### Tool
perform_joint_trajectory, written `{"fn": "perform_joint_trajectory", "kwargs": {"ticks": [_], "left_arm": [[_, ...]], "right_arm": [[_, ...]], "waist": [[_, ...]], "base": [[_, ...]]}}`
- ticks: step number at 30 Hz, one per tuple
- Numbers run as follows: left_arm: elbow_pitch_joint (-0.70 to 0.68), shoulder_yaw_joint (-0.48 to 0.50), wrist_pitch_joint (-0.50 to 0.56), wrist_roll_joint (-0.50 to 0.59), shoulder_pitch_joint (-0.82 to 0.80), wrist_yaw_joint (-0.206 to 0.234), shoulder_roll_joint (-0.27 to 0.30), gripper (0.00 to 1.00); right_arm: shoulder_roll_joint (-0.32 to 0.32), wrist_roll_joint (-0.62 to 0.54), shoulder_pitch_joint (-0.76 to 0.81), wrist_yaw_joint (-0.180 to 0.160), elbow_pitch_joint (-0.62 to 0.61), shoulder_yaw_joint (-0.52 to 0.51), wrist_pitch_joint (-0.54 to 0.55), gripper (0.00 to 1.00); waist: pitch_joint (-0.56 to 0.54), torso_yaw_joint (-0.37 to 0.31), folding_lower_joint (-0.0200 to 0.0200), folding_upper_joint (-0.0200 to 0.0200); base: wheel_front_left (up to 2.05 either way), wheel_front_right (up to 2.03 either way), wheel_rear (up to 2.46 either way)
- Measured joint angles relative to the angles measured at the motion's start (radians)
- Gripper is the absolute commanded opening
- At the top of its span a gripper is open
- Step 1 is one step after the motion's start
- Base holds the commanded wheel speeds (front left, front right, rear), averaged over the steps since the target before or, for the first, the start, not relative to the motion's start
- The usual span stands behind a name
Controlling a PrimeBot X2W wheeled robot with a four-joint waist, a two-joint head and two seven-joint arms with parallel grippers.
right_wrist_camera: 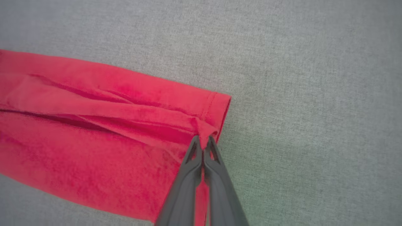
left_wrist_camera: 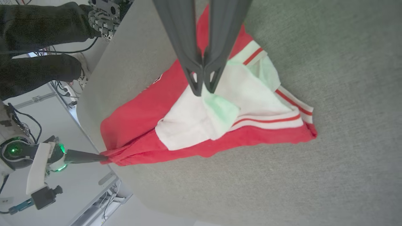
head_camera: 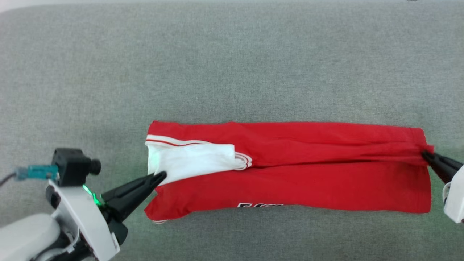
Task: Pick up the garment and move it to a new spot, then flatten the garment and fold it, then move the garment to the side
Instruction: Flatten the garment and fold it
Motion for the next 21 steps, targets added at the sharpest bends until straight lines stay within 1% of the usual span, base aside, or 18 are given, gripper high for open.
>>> {"fn": "perform_joint_trajectory", "kwargs": {"ticks": [3, 8, 15, 21], "left_arm": [[0.038, -0.002, -0.019, 0.044, 0.033, 0.0, -0.012, 0.0], [0.099, -0.004, -0.046, 0.052, 0.063, 0.0, -0.065, 0.0], [0.185, -0.006, -0.056, 0.094, 0.083, 0.0, -0.13, 0.0], [0.211, -0.005, -0.06, 0.097, 0.087, 0.0, -0.156, 0.0]], "right_arm": [[0.029, -0.015, 0.017, 0.0, 0.002, -0.007, -0.004, 0.0], [0.088, -0.038, 0.013, 0.0, 0.058, -0.02, -0.027, 0.0], [0.111, -0.061, -0.022, 0.0, 0.143, 0.003, -0.091, 0.0], [0.113, -0.061, -0.041, 0.0, 0.184, 0.024, -0.127, 0.0]], "waist": [[0.013, 0.002, 0.0, 0.0], [0.036, 0.005, -0.0001, 0.0], [0.062, 0.006, -0.0001, 0.0], [0.061, 0.004, 0.0, 0.0]], "base": [[0.0, 0.0, 0.0], [0.0, 0.0, 0.0], [0.0, 0.0, 0.0], [0.0, 0.0, 0.0]]}}
